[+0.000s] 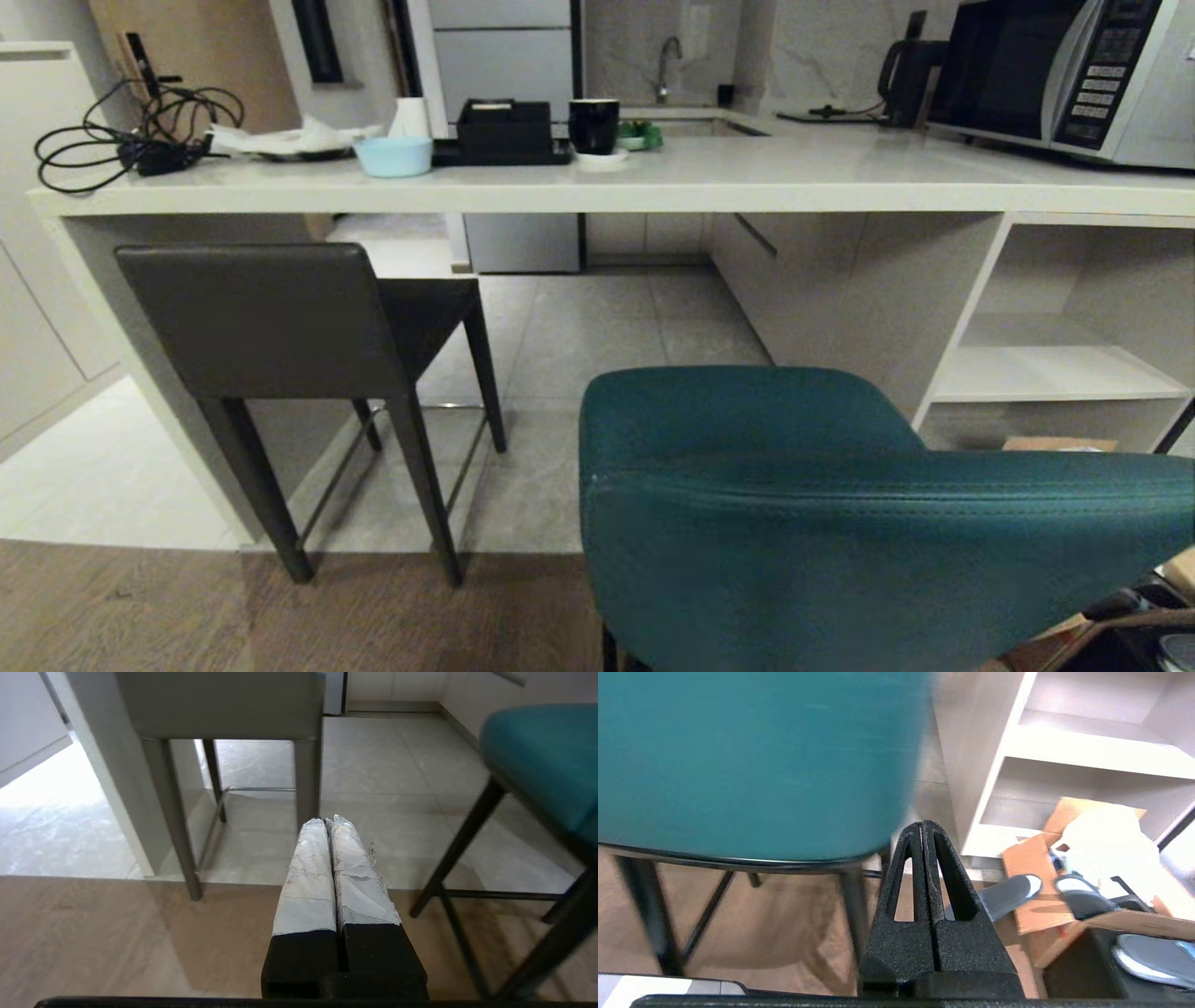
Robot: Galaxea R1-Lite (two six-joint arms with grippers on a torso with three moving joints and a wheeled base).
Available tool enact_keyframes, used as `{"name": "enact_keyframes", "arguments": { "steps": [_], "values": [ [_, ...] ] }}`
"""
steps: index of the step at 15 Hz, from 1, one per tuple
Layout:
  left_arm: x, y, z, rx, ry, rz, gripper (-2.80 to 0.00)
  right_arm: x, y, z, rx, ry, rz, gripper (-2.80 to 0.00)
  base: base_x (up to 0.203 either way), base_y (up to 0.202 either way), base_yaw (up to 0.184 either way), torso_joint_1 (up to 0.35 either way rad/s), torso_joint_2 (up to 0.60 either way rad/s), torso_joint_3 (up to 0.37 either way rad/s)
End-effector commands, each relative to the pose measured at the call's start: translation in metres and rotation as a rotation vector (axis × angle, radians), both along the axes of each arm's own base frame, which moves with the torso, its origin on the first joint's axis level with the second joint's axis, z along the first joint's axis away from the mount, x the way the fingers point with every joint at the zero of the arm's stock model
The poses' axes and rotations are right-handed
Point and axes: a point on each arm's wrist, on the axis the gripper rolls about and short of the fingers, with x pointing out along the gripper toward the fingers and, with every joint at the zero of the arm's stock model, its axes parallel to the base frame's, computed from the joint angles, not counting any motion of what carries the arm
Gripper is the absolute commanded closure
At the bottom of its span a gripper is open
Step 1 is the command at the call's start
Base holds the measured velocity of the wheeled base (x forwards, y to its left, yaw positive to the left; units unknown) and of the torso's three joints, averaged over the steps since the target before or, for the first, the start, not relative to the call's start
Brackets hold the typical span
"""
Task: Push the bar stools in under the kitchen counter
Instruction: Push the blue chair back under the dining table
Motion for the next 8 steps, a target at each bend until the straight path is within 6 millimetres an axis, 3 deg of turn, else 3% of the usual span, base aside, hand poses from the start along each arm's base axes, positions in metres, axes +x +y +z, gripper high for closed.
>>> {"name": "enact_keyframes", "arguments": {
  "steps": [1,8],
  "values": [
    [0.0015,0.0,-0.005,0.0,0.019,0.0,0.0,0.0001,0.0,0.0,-0.001,0.001,0.001,0.0,0.0,-0.191,0.001,-0.001,0.0,0.0],
    [0.0015,0.0,-0.005,0.0,0.019,0.001,0.0,0.0001,0.0,0.0,-0.003,0.001,0.001,0.0,0.0,-0.194,0.003,0.002,0.0,0.002]
  ]
}}
